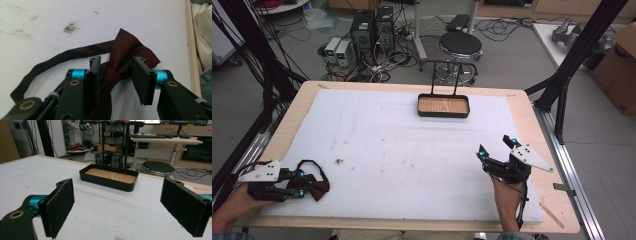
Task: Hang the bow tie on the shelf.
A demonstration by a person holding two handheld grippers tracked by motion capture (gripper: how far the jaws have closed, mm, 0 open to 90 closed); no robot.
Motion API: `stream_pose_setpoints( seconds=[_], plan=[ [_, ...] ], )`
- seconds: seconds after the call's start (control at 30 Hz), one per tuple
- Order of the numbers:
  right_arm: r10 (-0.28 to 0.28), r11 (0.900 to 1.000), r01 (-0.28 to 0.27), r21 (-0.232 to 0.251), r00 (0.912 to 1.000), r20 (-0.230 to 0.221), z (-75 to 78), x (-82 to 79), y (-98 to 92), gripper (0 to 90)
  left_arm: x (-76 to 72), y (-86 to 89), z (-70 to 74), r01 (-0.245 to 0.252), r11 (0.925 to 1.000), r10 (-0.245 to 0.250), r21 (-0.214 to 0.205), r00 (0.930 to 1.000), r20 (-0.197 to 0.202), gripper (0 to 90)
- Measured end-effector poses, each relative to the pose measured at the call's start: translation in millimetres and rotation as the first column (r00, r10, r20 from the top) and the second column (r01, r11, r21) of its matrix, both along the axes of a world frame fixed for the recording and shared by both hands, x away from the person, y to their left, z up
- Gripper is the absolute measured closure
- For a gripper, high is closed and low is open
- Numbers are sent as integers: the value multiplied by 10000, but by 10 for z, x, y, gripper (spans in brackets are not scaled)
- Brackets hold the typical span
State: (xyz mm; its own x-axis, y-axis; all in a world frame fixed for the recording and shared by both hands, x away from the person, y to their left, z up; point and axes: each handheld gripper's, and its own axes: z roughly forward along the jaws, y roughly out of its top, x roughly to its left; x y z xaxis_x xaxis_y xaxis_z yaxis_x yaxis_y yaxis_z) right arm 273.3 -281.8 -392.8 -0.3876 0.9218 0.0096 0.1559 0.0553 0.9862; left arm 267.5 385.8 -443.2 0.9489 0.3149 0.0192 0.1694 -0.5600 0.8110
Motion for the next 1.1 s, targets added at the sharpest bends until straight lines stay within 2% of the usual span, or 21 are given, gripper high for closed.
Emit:
stream_pose_setpoints(
  seconds=[0.03, 0.1, 0.13, 0.23, 0.33, 0.43, 0.53, 0.57, 0.6, 0.73, 0.8, 0.83, 1.0, 1.03, 1.07, 1.1],
  plan=[
    [-6, 10000, 6, -3, 10000, -10, -1, 2, 0, 109, -3, 6, 2, -26, 10000, 26, -28, 10000, 37, 671],
    [21, 10000, -21, -20, 10000, -31, -3, 3, 2, 109, -2, 9, 3, -4, 10000, 4, -4, 10000, 92, 687],
    [46, 10000, -47, -50, 10000, -57, -7, 9, 9, 109, -2, 12, 8, 45, 10000, -44, -50, 9999, 90, 743],
    [58, 9999, -59, -120, 9999, -98, -14, 17, 16, 109, 9, -3, 46, 54, 9995, -43, -326, 9994, 355, 758],
    [62, 9999, -64, -151, 9998, -164, -22, 28, 19, 109, 26, -25, 78, 2, 9986, 22, -537, 9990, 457, 758],
    [55, 9998, -59, -176, 9998, -216, -28, 35, 24, 109, 69, -107, 149, -40, 9934, 119, -1146, 9976, 682, 758],
    [66, 9998, -71, -177, 9996, -261, -34, 44, 30, 109, 110, -195, 204, -187, 9888, 316, -1482, 9959, 852, 758],
    [81, 9997, -87, -216, 9996, -267, -37, 47, 30, 109, 110, -195, 204, -187, 9888, 316, -1482, 9959, 852, 757],
    [79, 9997, -86, -239, 9996, -268, -38, 51, 30, 109, 137, -252, 240, -229, 9857, 394, -1671, 9946, 965, 757],
    [151, 9998, -156, -130, 9991, -386, -49, 49, 45, 109, 191, -361, 312, -336, 9800, 548, -1962, 9931, 1037, 757],
    [165, 9997, -171, -146, 9991, -393, -62, 51, 49, 109, 247, -463, 378, -463, 9736, 717, -2235, 9917, 1068, 757],
    [173, 9998, -177, -125, 9993, -328, -73, 54, 47, 109, 247, -463, 378, -463, 9736, 717, -2235, 9917, 1068, 756],
    [167, 9999, -167, 8, 9994, -307, -167, 49, 30, 143, 402, -633, 454, -840, 9615, 1100, -2618, 9902, 863, 756],
    [187, 9998, -186, 23, 9993, -327, -183, 52, 32, 142, 477, -708, 494, -906, 9569, 1158, -2760, 9903, 765, 756],
    [176, 9998, -176, 0, 9995, -269, -194, 58, 31, 139, 477, -708, 494, -906, 9569, 1158, -2760, 9903, 765, 757],
    [181, 9998, -180, 12, 9993, -327, -201, 58, 35, 139, 563, -796, 535, -963, 9511, 1207, -2936, 9905, 659, 757]
  ],
)
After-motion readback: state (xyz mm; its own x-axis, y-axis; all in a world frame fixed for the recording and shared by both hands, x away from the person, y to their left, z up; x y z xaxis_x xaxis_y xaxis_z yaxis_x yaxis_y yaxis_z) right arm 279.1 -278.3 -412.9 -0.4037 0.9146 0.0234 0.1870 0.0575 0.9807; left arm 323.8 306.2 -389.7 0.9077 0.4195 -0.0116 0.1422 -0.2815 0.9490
